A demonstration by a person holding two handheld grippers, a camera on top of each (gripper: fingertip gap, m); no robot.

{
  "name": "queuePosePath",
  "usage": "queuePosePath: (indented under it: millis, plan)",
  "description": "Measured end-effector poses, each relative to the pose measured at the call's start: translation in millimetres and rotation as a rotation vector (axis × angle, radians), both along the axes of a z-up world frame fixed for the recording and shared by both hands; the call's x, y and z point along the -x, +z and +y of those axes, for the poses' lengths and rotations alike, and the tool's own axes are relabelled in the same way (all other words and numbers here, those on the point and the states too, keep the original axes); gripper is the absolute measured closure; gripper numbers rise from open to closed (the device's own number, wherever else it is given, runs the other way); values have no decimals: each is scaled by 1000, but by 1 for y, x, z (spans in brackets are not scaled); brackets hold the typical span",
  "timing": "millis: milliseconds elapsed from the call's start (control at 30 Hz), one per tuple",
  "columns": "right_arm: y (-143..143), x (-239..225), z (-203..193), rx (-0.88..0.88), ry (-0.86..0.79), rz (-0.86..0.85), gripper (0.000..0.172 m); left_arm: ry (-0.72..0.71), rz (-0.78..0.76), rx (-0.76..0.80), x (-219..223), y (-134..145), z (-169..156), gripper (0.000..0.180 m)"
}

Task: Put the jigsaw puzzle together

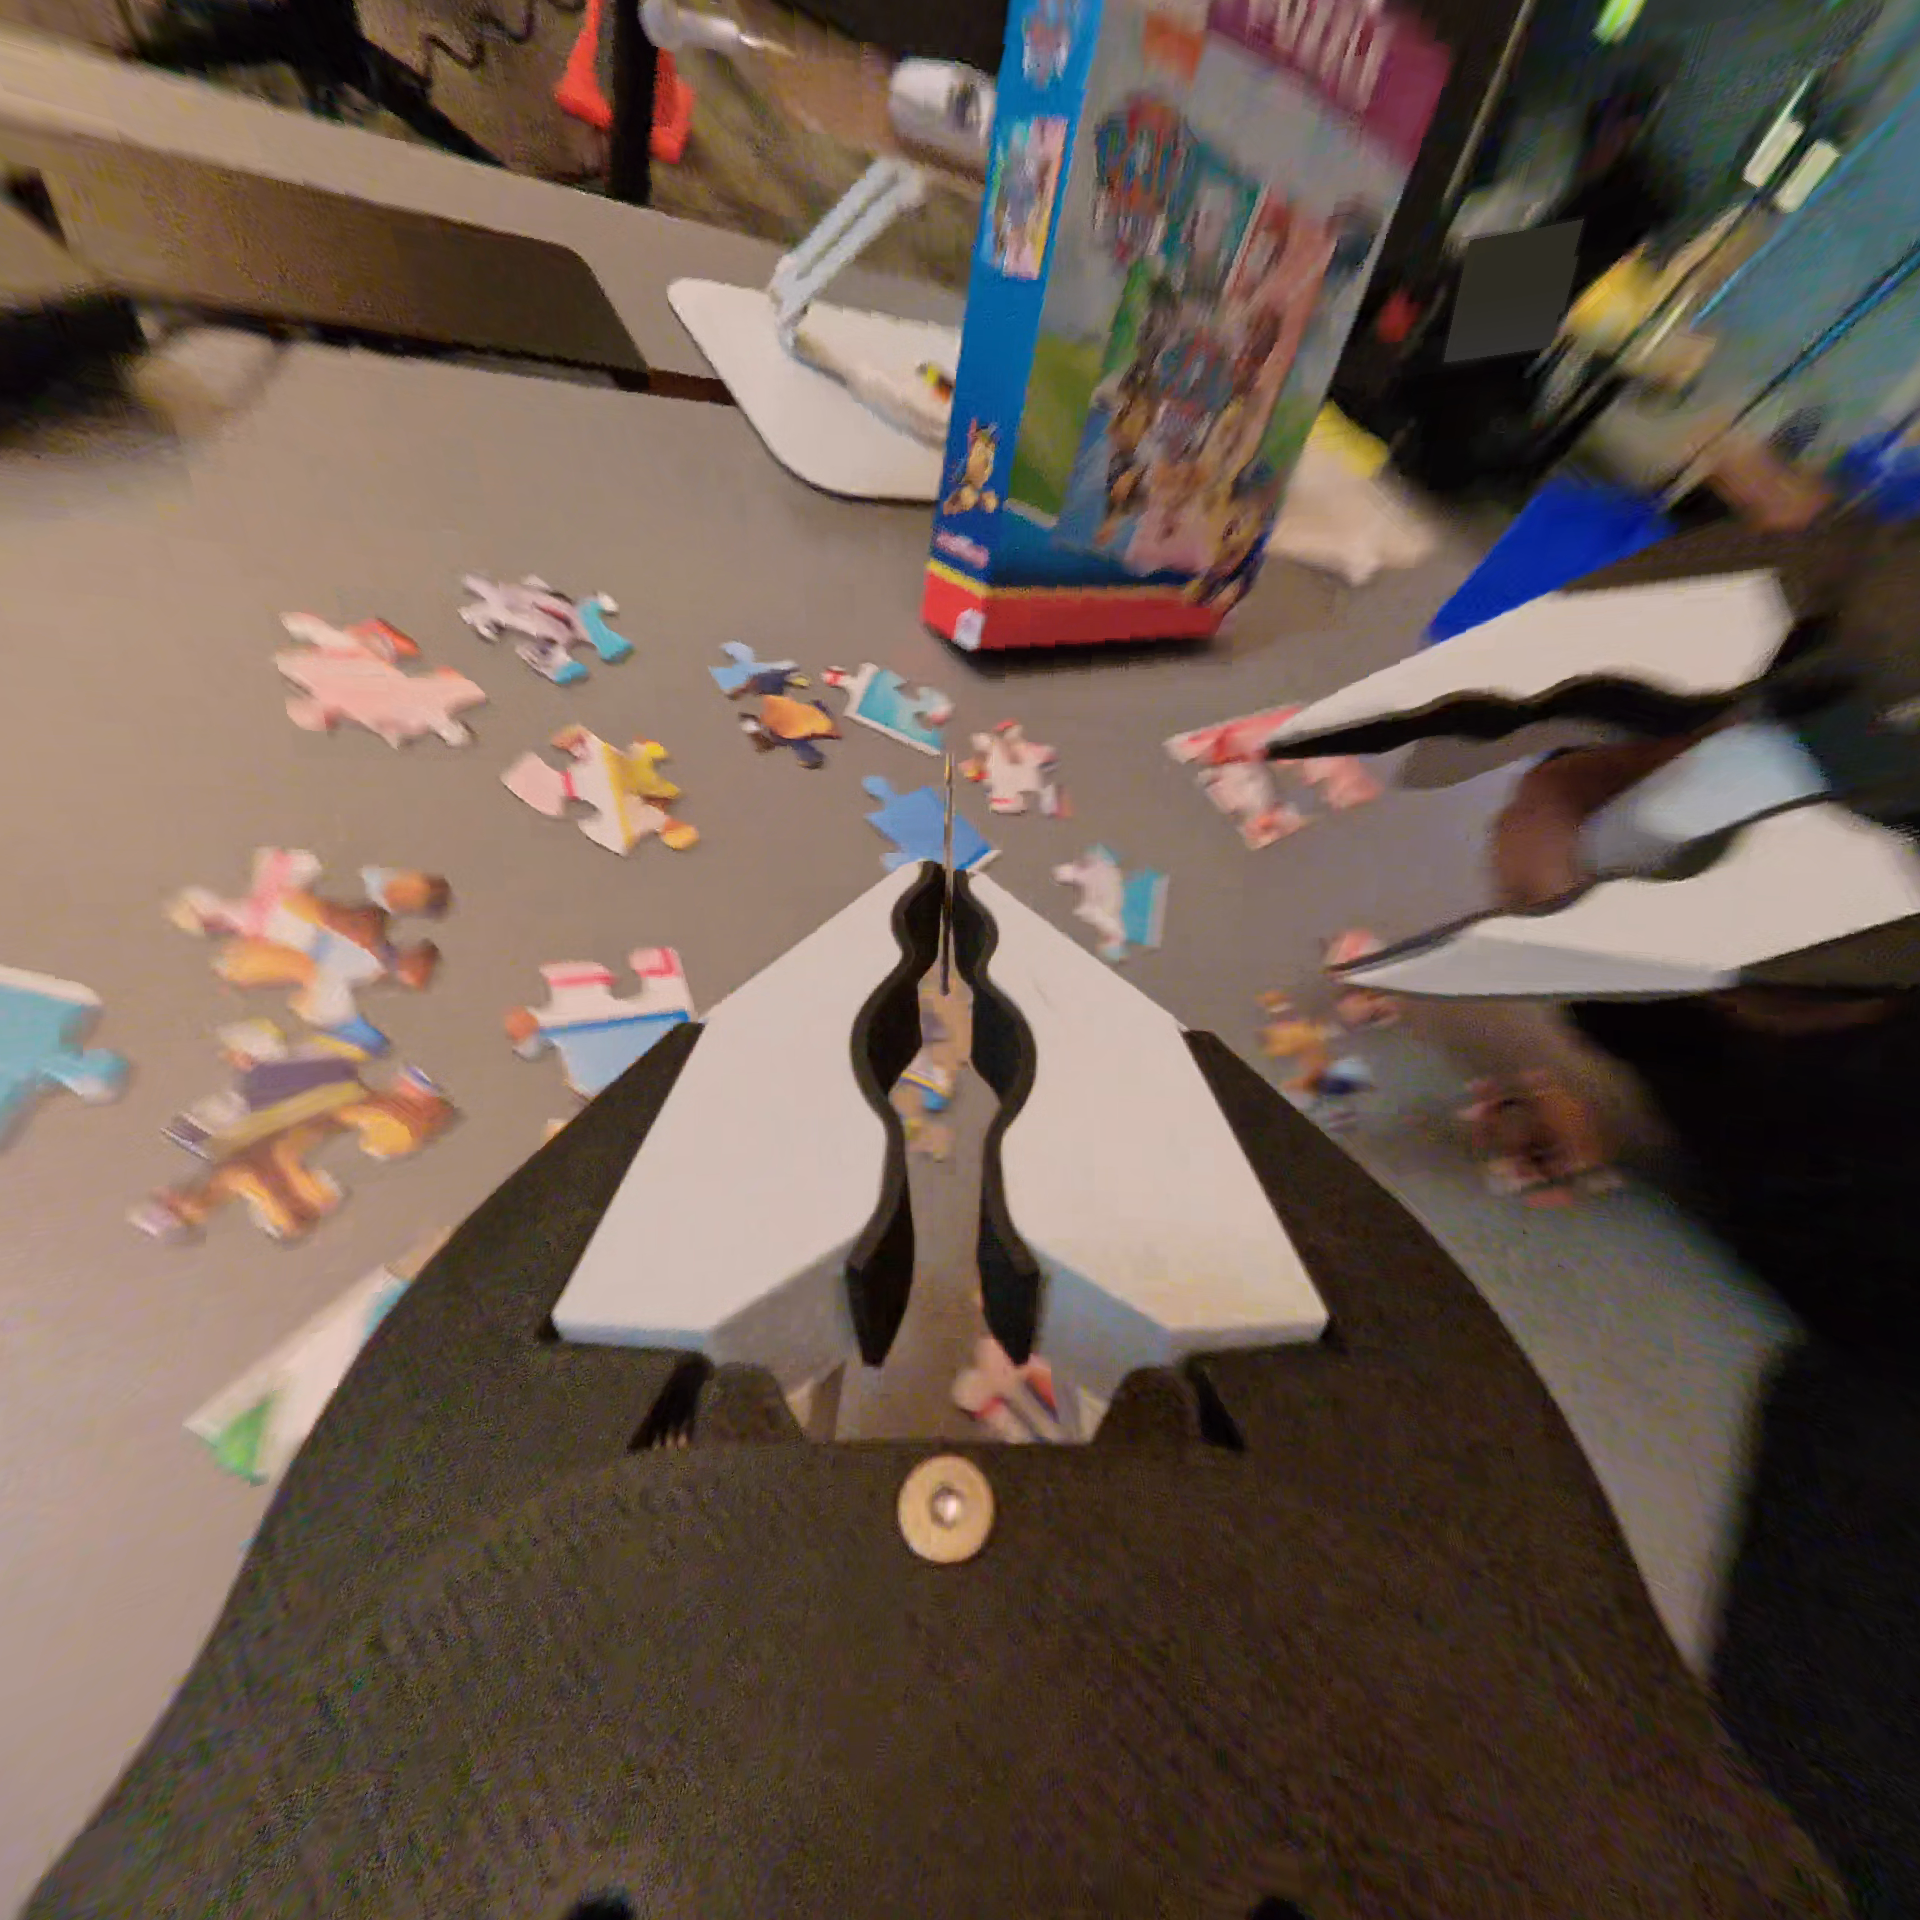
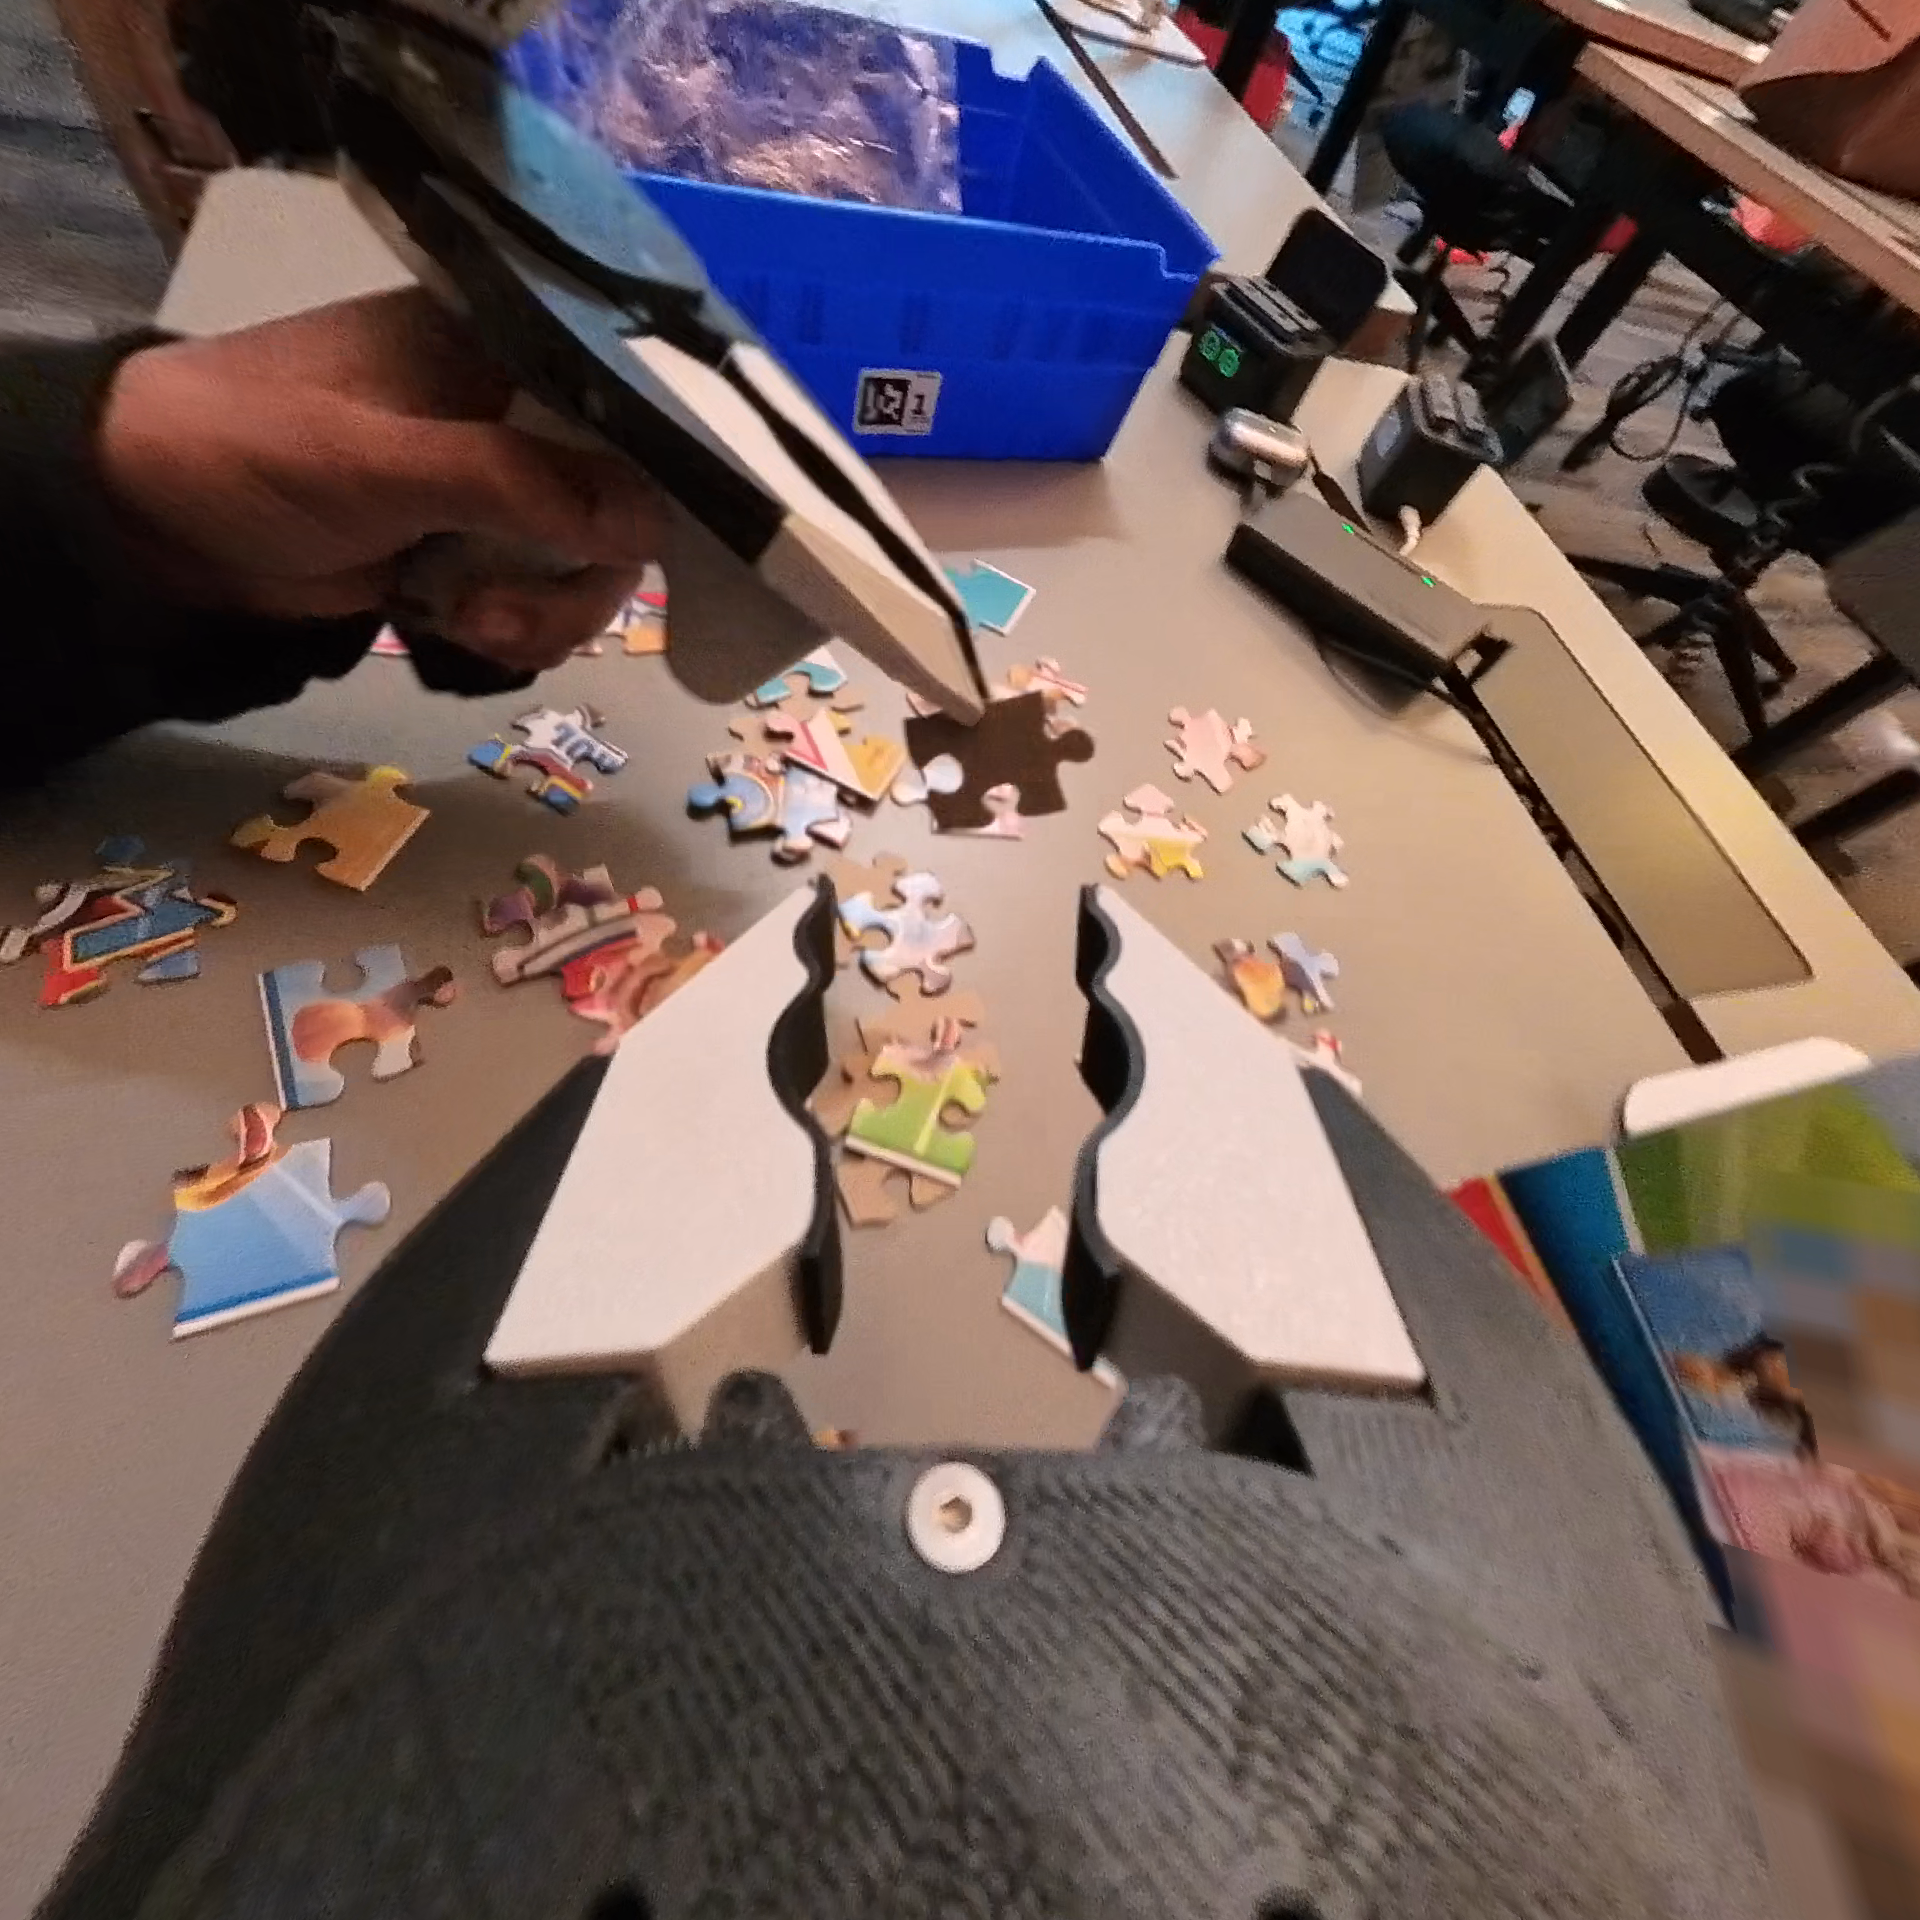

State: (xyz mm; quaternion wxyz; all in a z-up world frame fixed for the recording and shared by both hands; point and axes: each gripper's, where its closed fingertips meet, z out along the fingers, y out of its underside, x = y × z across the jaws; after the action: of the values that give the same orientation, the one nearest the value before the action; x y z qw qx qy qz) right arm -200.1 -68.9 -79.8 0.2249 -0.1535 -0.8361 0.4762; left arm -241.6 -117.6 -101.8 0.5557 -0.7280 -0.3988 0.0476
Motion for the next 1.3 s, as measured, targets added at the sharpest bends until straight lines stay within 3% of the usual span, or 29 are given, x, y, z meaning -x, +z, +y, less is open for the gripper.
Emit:
queuePosePath:
  millis: [200,367,400,467,533,667,800,1000,1300]
  plan:
    - [-6,-17,38,5,-92,2,129,-30,214,590,43,-31,17,180]
    - [-9,-27,59,27,-141,-1,130,-53,226,888,53,-68,20,179]
    - [-9,-28,63,30,-149,-1,130,-54,213,916,50,-74,19,166]
    - [-8,-29,71,42,-161,-3,131,-68,159,878,41,-78,22,140]
    - [-6,-31,76,62,-166,-7,131,-64,82,711,30,-68,28,130]
    - [-5,-32,80,104,-168,-24,133,12,-16,392,21,-30,15,129]
    - [-7,-33,77,152,-153,-56,133,58,-70,216,7,-14,-8,131]
    - [-5,-33,75,174,-149,-65,134,104,-129,186,-14,-30,-26,134]
    - [-2,-34,82,174,-176,-60,134,83,-129,187,-13,-35,-17,135]
